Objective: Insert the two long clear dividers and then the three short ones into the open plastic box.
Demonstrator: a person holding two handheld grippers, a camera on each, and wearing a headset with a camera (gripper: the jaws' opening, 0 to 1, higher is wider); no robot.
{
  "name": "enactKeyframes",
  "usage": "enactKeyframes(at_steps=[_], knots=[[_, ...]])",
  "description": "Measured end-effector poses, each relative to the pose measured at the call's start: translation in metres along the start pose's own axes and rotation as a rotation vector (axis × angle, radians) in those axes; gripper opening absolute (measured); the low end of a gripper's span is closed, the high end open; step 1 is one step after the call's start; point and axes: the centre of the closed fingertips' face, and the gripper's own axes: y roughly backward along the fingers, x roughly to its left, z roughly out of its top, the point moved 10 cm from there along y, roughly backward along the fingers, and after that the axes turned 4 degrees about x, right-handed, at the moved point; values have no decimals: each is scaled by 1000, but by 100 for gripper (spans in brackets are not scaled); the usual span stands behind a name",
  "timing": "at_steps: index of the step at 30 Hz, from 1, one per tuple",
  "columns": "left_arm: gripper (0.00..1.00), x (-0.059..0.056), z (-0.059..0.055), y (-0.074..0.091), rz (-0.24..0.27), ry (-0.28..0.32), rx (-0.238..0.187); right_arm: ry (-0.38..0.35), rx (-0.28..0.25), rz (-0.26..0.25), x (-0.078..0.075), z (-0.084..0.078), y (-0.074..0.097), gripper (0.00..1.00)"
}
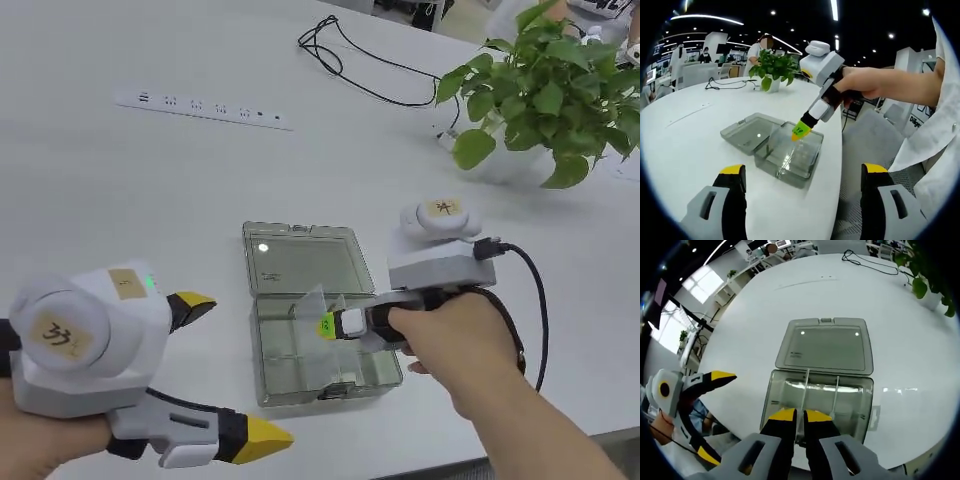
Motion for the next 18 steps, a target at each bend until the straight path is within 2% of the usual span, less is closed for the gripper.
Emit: enactKeyframes(at_steps=[12, 18], knots=[[98, 1, 1, -1, -2, -3, 3, 112, 18, -55, 8, 2, -3, 7], [98, 1, 2, -2, -4, -8, 7, 118, 23, -13, 8, 1, -11, 8]])
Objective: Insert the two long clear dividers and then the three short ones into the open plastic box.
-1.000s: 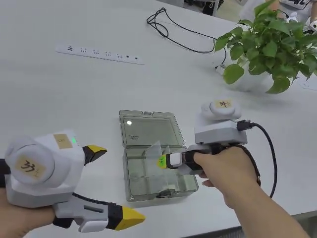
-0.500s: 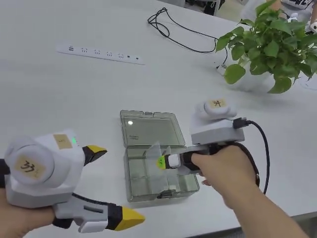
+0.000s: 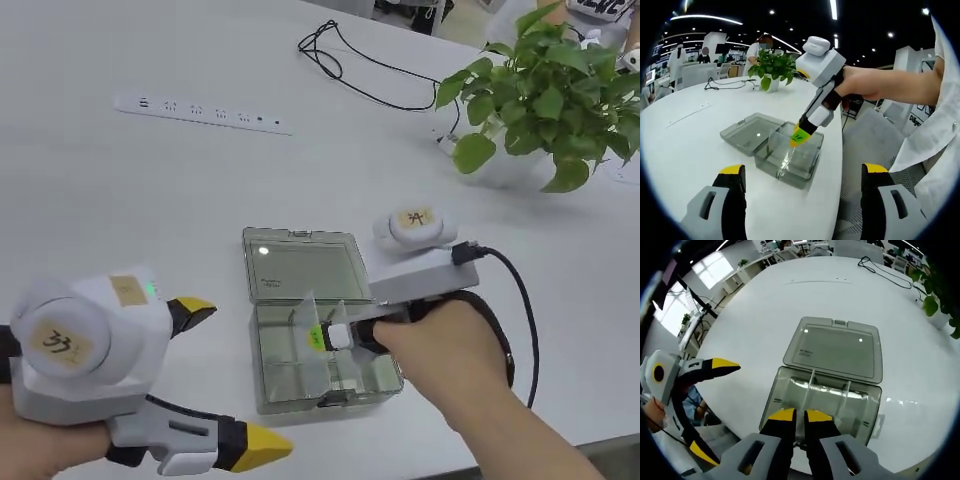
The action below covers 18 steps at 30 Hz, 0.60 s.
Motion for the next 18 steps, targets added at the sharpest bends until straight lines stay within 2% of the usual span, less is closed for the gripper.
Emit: enactKeyframes(at_steps=[18], knots=[[99, -1, 2, 3, 23, 10, -1, -26, -11, 82, -9, -6, -18, 9]])
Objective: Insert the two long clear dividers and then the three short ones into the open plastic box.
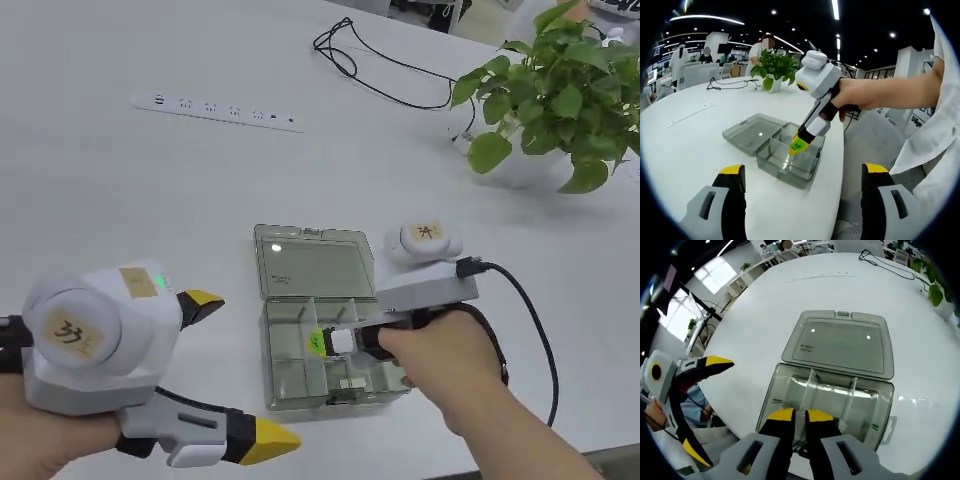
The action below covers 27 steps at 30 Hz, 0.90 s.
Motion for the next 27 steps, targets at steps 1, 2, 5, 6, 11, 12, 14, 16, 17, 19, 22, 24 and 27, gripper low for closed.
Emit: enactKeyframes(at_steps=[1, 2, 5, 6, 11, 12, 14, 16, 17, 19, 22, 24, 27], knots=[[99, 0, 1, 0, 4, 2, -1, -4, -4, 7, -1, 0, 0, 9], [99, -1, 1, 1, 7, 4, -1, -10, -7, 13, -1, 0, -1, 9], [99, -2, 3, 1, 17, 10, -5, -11, -20, 34, -3, -1, -1, 10], [99, -3, 4, 2, 19, 12, -6, -11, -25, 41, -4, -2, 0, 10], [98, -7, 9, 3, 44, 18, -11, -41, -63, 84, -6, -5, 0, 11], [98, -7, 10, 4, 46, 19, -12, -46, -67, 95, -6, -5, 0, 12], [98, -9, 13, 4, 58, 24, -13, -51, -76, 111, -7, -5, 2, 13], [98, -12, 15, 3, 71, 24, -11, -49, -84, 128, -6, -4, 5, 14], [98, -13, 16, 3, 75, 25, -11, -46, -90, 137, -7, -4, 6, 14], [99, -16, 18, 3, 86, 29, -13, -46, -103, 158, -7, -4, 10, 15], [99, -21, 21, 3, 104, 32, -11, -40, -120, 187, -10, -2, 17, 16], [99, -23, 23, 3, 113, 39, -11, -25, -136, 196, -10, -1, 23, 16], [98, -28, 25, 3, 132, 39, -7, -6, -153, 216, -13, 2, 33, 18]])
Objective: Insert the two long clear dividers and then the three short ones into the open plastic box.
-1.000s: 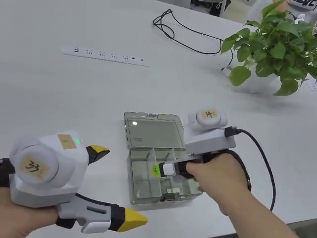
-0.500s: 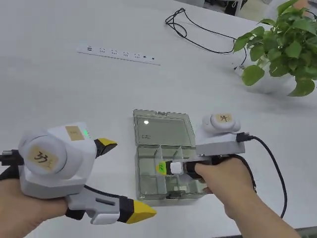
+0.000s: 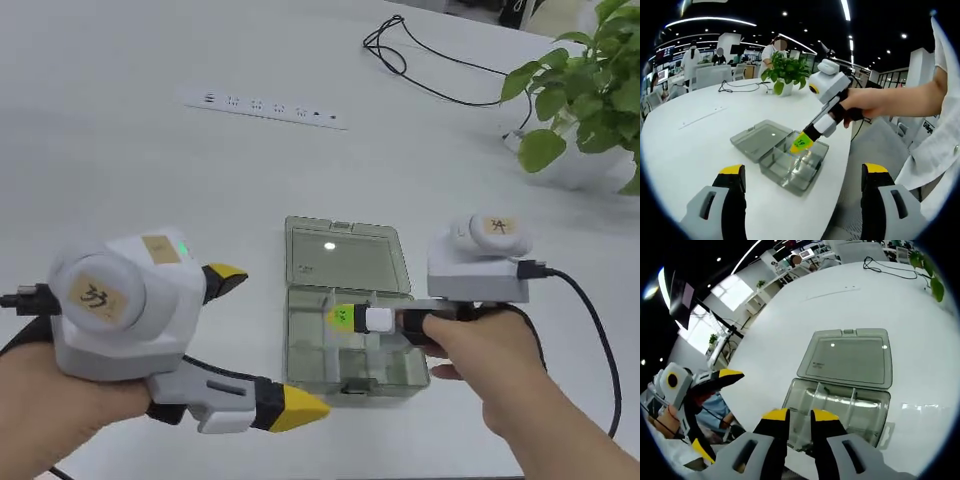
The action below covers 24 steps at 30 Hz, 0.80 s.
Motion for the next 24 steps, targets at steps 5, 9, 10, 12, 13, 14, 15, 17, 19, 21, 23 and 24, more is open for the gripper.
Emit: enactKeyframes(at_steps=[5, 9, 10, 12, 13, 14, 15, 17, 19, 21, 23, 24], knots=[[98, -7, 5, 2, 37, 15, -13, 45, -13, 42, 1, 6, 22, 21], [98, -14, 8, 3, 63, 22, -17, 85, -20, 77, 2, 8, 39, 26], [98, -15, 9, 4, 71, 21, -17, 100, -23, 86, 3, 8, 44, 27], [98, -17, 10, 5, 84, 24, -21, 119, -15, 99, 3, 8, 50, 30], [98, -18, 11, 5, 91, 31, -26, 138, -8, 110, 3, 7, 54, 31], [98, -19, 11, 5, 96, 33, -28, 149, -8, 117, 2, 7, 57, 31], [98, -21, 11, 5, 103, 34, -29, 164, -7, 131, 1, 6, 61, 31], [99, -23, 11, 4, 109, 37, -35, 216, -9, 146, -7, 5, 66, 34], [99, -24, 11, 4, 110, 42, -41, 269, -4, 151, -9, 4, 72, 39], [100, -26, 10, 3, 109, 41, -38, 279, 2, 146, -13, 3, 79, 42], [100, -28, 10, 4, 106, 34, -38, 317, 5, 157, -18, 3, 85, 43], [100, -28, 10, 4, 106, 33, -39, 326, 15, 155, -20, 2, 87, 44]])
